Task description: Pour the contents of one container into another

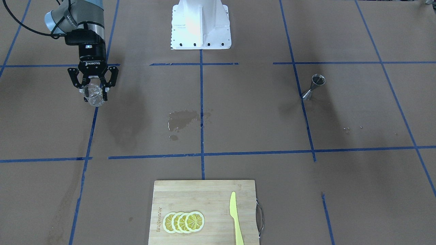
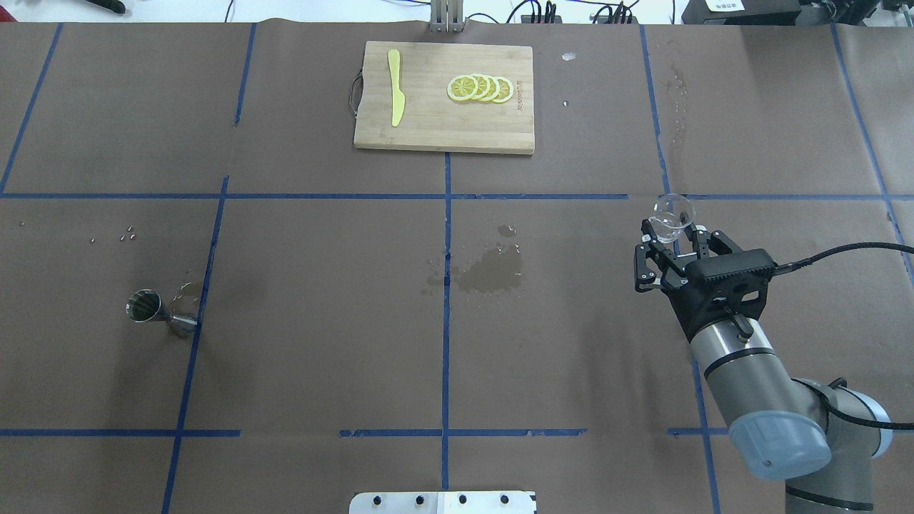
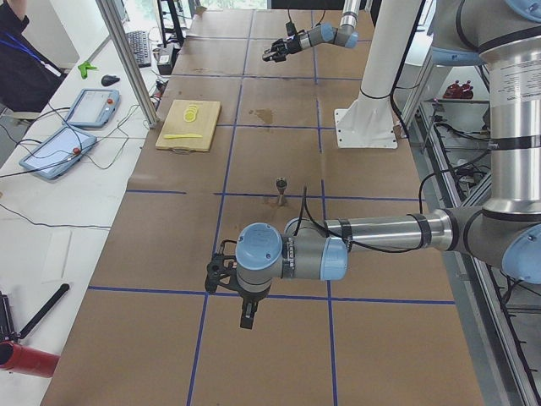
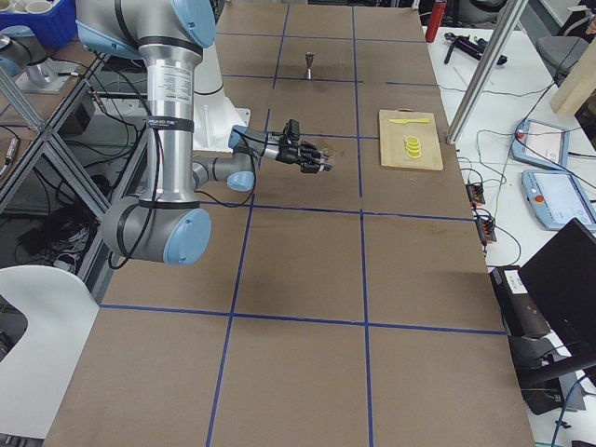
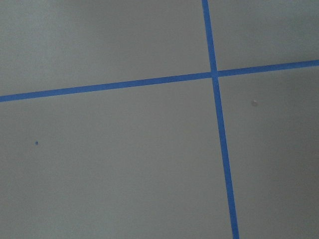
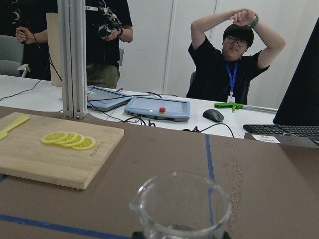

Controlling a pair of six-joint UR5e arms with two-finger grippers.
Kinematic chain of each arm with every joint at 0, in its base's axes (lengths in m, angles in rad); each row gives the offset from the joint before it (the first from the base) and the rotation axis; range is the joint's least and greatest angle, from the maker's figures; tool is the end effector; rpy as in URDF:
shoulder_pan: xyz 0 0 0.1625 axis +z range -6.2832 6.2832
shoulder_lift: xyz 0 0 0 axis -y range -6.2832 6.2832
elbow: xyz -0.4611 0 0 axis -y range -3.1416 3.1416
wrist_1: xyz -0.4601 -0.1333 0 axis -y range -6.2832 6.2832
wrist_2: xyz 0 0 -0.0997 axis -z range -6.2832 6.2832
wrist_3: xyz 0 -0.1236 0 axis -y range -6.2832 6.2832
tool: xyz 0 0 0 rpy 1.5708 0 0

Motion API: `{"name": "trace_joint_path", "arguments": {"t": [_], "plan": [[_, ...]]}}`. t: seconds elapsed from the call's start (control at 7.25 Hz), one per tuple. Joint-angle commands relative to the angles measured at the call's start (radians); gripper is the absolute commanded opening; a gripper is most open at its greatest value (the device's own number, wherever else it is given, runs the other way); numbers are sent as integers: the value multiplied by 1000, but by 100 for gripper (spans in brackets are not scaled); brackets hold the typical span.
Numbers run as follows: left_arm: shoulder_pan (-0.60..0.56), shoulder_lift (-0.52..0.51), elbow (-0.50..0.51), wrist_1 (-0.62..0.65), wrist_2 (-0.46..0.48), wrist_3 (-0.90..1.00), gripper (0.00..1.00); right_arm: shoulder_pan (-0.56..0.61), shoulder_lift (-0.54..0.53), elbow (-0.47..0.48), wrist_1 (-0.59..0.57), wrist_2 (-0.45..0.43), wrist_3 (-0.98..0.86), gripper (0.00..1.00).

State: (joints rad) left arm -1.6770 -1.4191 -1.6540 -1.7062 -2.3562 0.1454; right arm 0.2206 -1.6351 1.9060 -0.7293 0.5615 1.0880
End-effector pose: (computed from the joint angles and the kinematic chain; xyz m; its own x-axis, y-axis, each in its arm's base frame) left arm -0.0981 -0.4870 0.7303 0.7160 0.1161 -0.6884 0.0021 0.9857 0.1684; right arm -0.4522 -0.3452 0.4392 0.7804 -0.0783 0.6204 -0.5587 0.3580 0.7481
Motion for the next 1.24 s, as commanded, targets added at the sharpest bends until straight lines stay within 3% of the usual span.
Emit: {"name": "trace_joint_path", "arguments": {"t": [0.0,1.1], "plan": [[0,0,-1,-1,0,0,100,-6,-3,-88,1,1,157,0],[0,-1,2,-17,2,0,100,-76,4,-241,7,-38,348,2]]}}
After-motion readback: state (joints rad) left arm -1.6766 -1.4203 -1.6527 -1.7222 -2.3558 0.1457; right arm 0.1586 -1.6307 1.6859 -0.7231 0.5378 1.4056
